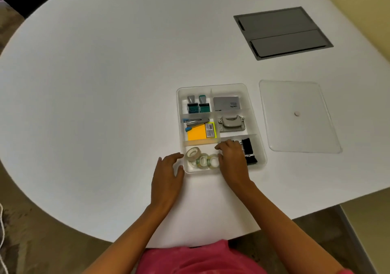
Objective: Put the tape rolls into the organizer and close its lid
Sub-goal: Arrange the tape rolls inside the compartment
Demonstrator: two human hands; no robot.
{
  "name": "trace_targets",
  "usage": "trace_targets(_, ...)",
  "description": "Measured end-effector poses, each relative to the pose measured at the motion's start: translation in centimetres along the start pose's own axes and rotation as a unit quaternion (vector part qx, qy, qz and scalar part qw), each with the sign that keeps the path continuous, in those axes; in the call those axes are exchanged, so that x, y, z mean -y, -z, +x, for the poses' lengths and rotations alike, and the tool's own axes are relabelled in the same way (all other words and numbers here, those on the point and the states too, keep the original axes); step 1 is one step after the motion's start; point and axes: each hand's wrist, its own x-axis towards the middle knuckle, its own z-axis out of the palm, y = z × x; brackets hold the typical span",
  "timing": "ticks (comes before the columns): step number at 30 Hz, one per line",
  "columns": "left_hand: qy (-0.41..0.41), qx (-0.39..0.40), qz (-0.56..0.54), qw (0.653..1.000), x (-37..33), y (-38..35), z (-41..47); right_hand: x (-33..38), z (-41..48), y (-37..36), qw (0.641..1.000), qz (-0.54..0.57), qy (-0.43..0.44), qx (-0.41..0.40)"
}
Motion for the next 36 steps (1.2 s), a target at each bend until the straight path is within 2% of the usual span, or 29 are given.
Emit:
trace_targets(3, 0.027, -0.035, -0.034, 0.998, -1.4, -1.4, 0.3, -0.2, 0.6, 0.2, 0.996, -0.078, 0.040, -0.021)
trace_targets(7, 0.050, -0.046, -0.013, 0.998, -1.8, -2.3, 0.6, -1.1, 0.9, -0.2, 0.986, -0.151, 0.038, 0.060)
trace_targets(10, 0.052, -0.042, -0.021, 0.998, -1.7, -2.5, 0.5, -1.4, 1.1, -0.4, 0.978, -0.189, 0.032, 0.078)
trace_targets(12, 0.046, -0.038, -0.019, 0.998, -1.7, -2.6, 0.3, -1.1, 1.2, -0.6, 0.980, -0.189, 0.017, 0.066)
trace_targets(15, 0.040, -0.043, 0.039, 0.997, -1.9, -3.1, 0.5, -1.0, 1.7, -0.9, 0.982, -0.179, 0.009, 0.054)
trace_targets(19, -0.031, -0.034, 0.127, 0.991, -2.6, -3.8, 1.3, -1.1, 2.8, -1.7, 0.983, -0.176, 0.023, 0.054)
trace_targets(24, -0.105, 0.023, 0.197, 0.974, -2.8, -4.2, 2.2, -0.6, 3.0, -1.4, 0.983, -0.180, 0.019, 0.033)
trace_targets(28, -0.113, 0.007, 0.290, 0.950, -2.9, -4.2, 2.3, -0.2, 2.7, -1.2, 0.984, -0.178, 0.019, 0.022)
trace_targets(33, -0.135, -0.026, 0.340, 0.930, -3.1, -3.8, 2.2, 0.5, 2.5, -1.5, 0.984, -0.175, -0.006, 0.015)
trace_targets(36, -0.117, -0.023, 0.359, 0.926, -3.2, -3.6, 2.3, 0.8, 2.7, -1.8, 0.985, -0.166, -0.032, 0.021)
